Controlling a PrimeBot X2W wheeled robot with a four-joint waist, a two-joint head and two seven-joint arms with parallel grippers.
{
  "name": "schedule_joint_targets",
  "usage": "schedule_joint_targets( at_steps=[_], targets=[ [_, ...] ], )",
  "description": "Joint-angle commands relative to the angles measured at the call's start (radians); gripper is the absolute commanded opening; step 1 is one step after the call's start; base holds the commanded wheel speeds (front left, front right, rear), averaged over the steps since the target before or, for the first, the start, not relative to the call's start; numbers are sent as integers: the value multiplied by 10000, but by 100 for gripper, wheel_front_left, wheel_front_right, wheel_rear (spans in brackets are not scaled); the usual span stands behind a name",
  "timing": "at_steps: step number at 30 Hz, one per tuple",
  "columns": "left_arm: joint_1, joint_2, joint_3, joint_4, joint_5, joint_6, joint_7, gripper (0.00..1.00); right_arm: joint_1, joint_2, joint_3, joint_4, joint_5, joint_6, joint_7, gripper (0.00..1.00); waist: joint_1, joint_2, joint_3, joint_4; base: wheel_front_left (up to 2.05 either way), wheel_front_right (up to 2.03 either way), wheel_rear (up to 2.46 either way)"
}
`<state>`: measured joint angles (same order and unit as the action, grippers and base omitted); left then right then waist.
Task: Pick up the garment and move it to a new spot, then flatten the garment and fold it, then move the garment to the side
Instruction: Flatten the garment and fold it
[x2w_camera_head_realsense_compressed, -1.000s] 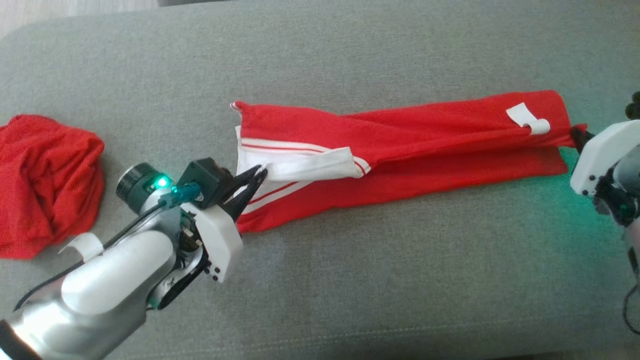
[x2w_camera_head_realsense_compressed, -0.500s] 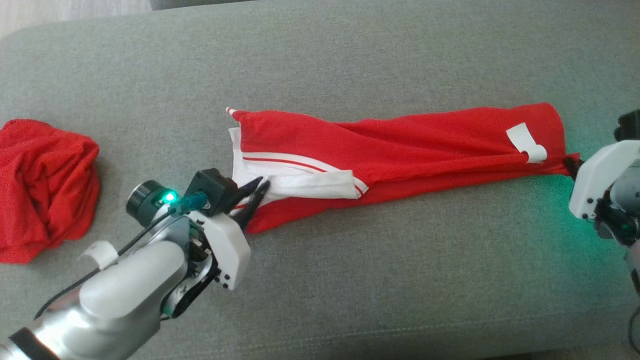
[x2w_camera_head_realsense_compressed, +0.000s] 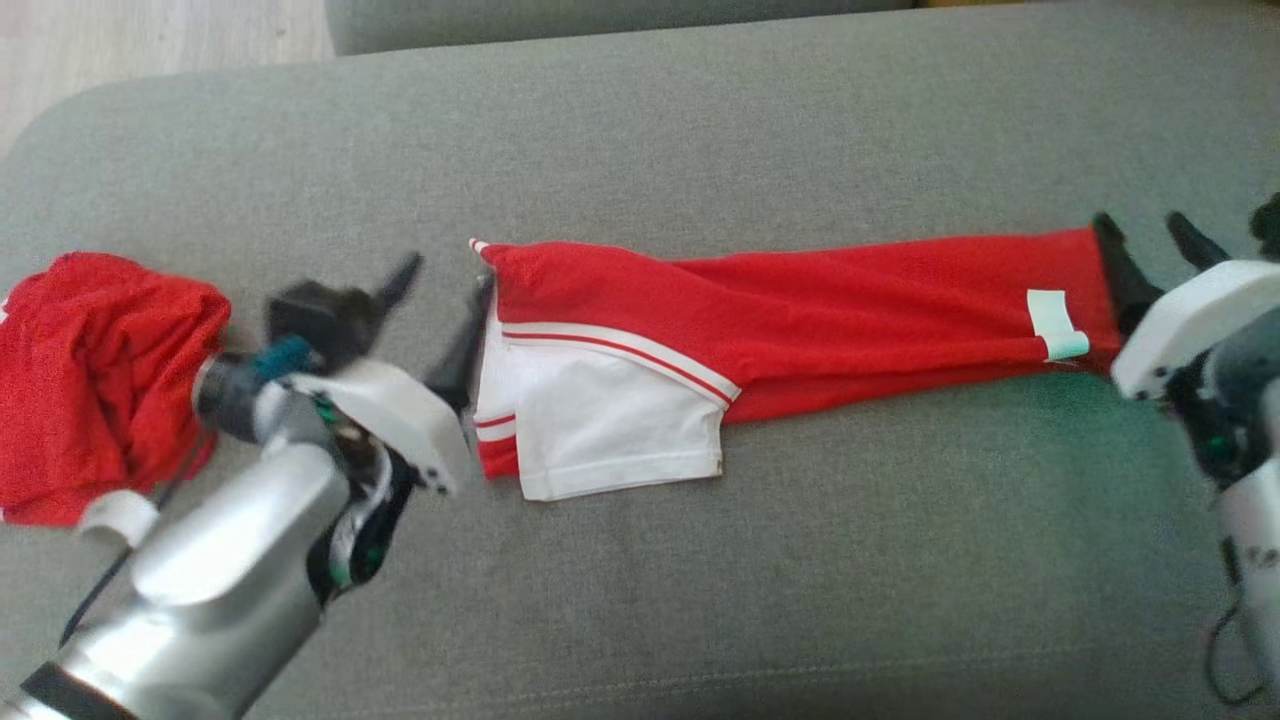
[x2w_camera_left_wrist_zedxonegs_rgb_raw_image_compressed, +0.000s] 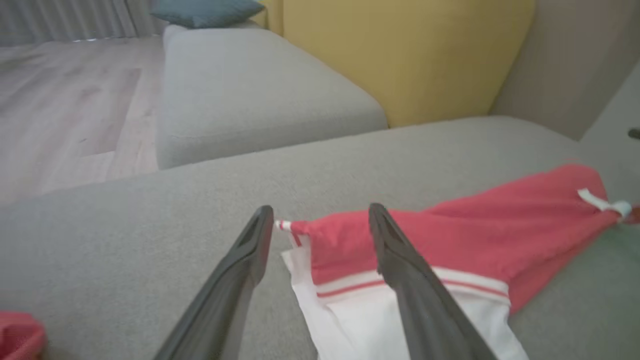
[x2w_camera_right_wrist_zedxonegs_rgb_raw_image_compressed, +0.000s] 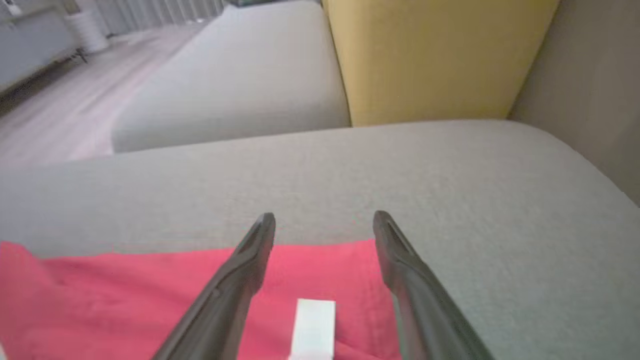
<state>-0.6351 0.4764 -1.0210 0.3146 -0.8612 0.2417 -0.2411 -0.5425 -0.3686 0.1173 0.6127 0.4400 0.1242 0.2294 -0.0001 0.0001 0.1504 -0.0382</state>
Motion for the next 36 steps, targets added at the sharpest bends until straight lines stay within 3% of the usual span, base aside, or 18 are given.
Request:
schedule_joint_targets(
  at_steps=[1, 4, 8, 14, 24, 30, 36],
  targets=[
    [-65, 167, 879, -315, -99, 182, -166, 100, 239, 65, 84, -595, -128, 65, -465, 100, 1, -1, -81, 19, 0, 0, 0],
    [353, -91, 2361, -890, 194, 471, -198, 100, 610, 444, 206, -1302, -278, 65, -1383, 100, 1, -1, -145, 31, 0, 0, 0],
    [1385, -686, 4363, -1735, 1189, 438, -203, 100, 1144, 895, 304, -1977, -773, 65, -2664, 100, 1, -1, -210, 34, 0, 0, 0],
    [3082, -1885, 6421, -2350, 2685, -454, -204, 100, 1948, 1667, 209, -2255, -1597, 65, -4286, 100, 1, -1, -385, -4, 0, 0, 0],
    [4646, -3566, 8355, -2302, 4982, -1985, -205, 100, 2641, 2585, -362, -2241, -2493, 65, -4858, 100, 1, -1, -418, -43, 0, 0, 0],
    [4603, -4006, 9030, -2245, 5650, -2649, -206, 100, 2634, 2694, -513, -2300, -2758, 65, -4895, 100, 1, -1, -230, 53, 0, 0, 0],
    [4464, -4174, 9261, -2136, 5958, -2966, -206, 100, 2193, 2696, -1530, -1802, -2883, 65, -4709, 100, 1, -1, 186, 151, 0, 0, 0]
  ],
)
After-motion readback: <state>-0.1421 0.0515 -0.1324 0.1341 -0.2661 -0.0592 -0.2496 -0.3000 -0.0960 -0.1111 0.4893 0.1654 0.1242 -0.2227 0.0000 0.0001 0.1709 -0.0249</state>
